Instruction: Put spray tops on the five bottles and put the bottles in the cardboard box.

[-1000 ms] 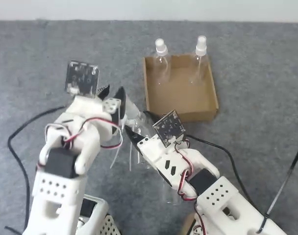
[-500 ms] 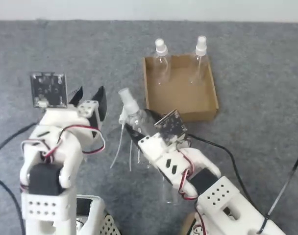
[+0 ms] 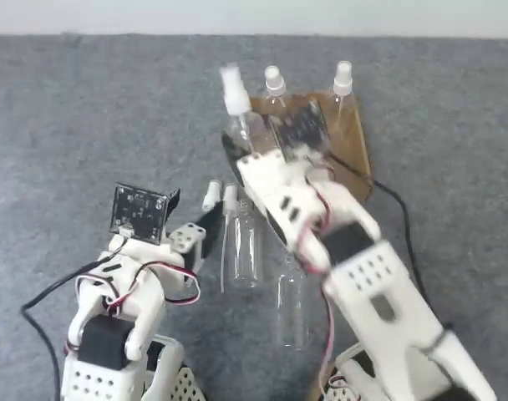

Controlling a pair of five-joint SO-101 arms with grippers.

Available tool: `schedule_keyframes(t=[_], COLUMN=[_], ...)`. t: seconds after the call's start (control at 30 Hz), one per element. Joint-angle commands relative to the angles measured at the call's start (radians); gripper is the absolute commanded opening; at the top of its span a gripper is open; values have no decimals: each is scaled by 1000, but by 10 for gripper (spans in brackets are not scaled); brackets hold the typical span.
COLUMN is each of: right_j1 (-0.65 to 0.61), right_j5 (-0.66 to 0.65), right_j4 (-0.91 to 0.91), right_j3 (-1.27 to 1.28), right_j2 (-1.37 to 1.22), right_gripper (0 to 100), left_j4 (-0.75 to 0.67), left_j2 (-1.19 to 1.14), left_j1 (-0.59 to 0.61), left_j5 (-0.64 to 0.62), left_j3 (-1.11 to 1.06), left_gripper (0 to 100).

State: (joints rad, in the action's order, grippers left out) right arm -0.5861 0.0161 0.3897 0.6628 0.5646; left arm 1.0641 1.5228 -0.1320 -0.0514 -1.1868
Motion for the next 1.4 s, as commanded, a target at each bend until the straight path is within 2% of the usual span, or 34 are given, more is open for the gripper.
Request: schedule_keyframes(t=[0.0, 0.07, 0.27, 0.6, 0.73, 1.03, 1.23, 1.37], right_j1=[-33, -67, -114, -117, -110, -114, -125, -162], right_j5=[11, 11, 6, 6, 6, 5, 12, 12], right_j4=[48, 85, 220, 418, 369, -16, -64, -64], right_j3=[-166, -203, -249, -247, -219, 29, 63, 64], right_j2=[-113, -147, -84, 142, 159, 159, 159, 159], right_gripper=[6, 6, 6, 6, 6, 6, 6, 6], left_j4=[-6, -17, -199, -203, -160, 0, -112, -180], left_j2=[15, 15, 14, 14, 23, 25, 17, 15], left_j1=[-11, -12, 48, 64, 63, 74, 78, 83], left_j5=[8, 9, 25, 40, 40, 40, 37, -29], left_j3=[4, -4, -120, -128, -110, 18, -70, -107], left_gripper=[310, 310, 310, 310, 310, 310, 309, 309])
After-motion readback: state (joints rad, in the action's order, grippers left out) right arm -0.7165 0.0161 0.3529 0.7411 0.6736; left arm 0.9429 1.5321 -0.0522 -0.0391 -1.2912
